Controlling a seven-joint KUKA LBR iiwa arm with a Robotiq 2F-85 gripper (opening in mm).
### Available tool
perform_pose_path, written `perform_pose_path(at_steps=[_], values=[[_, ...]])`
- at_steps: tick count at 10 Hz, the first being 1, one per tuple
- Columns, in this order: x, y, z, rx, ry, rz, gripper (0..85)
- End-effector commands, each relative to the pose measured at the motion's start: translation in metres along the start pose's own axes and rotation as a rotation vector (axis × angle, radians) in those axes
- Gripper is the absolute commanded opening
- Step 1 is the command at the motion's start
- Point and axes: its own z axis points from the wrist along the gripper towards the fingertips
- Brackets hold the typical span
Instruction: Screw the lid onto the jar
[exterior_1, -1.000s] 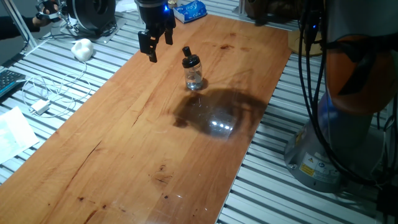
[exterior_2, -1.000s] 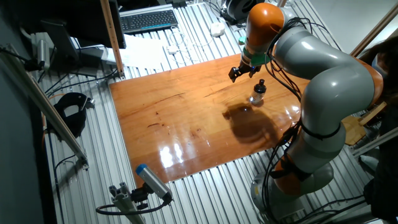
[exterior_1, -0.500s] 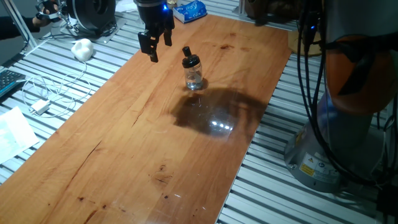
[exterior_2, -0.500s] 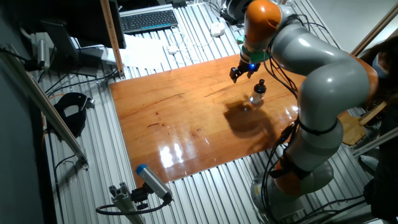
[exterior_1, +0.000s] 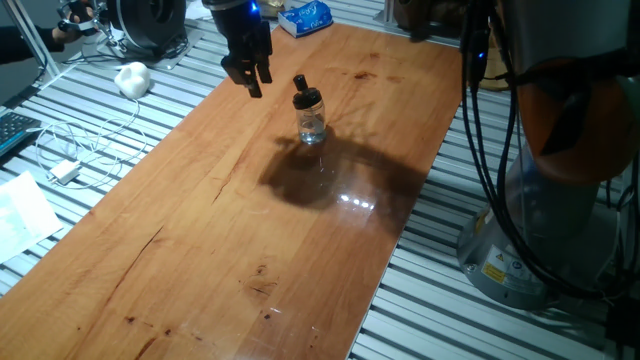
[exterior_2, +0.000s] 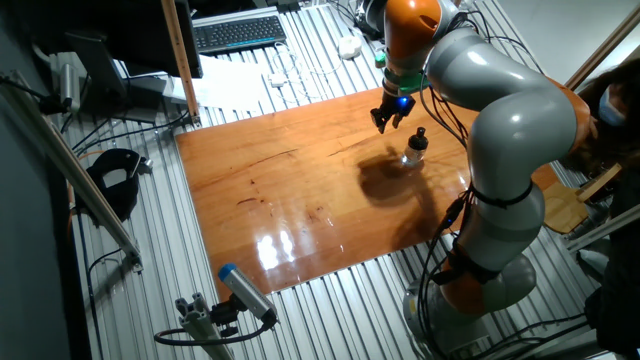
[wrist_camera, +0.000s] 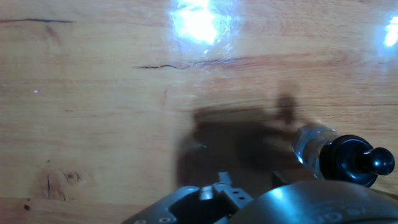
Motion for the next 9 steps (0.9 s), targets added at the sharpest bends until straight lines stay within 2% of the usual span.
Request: perform_pose_path(at_steps=[1, 9], values=[[0.0001, 0.0001, 0.0001, 0.000, -0.001, 0.000, 0.0], [0.0000, 0.0002, 0.0001, 0.000, 0.002, -0.011, 0.0]])
